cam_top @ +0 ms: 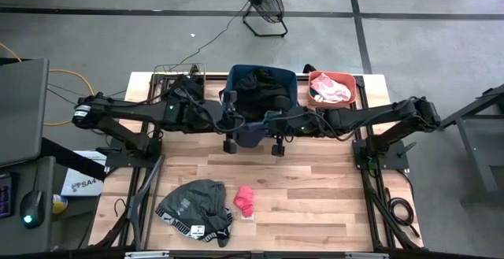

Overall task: Pick & Place Cloths
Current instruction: Put the blue sock into the orange bin

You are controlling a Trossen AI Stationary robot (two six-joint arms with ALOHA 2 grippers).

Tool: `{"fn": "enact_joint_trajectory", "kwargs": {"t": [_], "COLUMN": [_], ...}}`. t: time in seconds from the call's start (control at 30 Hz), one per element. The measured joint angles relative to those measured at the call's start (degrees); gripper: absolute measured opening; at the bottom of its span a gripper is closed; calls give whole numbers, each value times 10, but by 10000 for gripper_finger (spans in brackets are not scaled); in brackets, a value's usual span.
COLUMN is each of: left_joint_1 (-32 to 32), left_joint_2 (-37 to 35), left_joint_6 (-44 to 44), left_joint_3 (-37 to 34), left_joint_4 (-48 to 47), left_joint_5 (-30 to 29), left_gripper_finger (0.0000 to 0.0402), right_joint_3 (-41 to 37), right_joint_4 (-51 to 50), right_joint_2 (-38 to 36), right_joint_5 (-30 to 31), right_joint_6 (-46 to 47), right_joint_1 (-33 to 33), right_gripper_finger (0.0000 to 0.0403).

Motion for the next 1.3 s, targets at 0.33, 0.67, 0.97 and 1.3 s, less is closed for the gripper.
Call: {"fn": "enact_joint_trajectory", "kwargs": {"t": [0.33,0.67,0.97,1.3], "left_joint_1": [0,0,0,0], "left_joint_2": [-50,-71,-68,-68], "left_joint_6": [-26,-100,-107,-116], "left_joint_3": [0,0,0,0], "left_joint_4": [-4,-50,-60,-72], "left_joint_5": [-44,-53,-53,-53], "left_gripper_finger": [284,299,299,299], "right_joint_3": [-1,0,0,0], "right_joint_4": [-62,-211,-367,-485], "right_joint_2": [-58,-159,-176,-150], "right_joint_5": [123,325,398,407], "right_joint_6": [48,147,295,394], "right_joint_1": [-1,-22,-107,-233], "right_gripper_finger": [5,5,4,4]}}
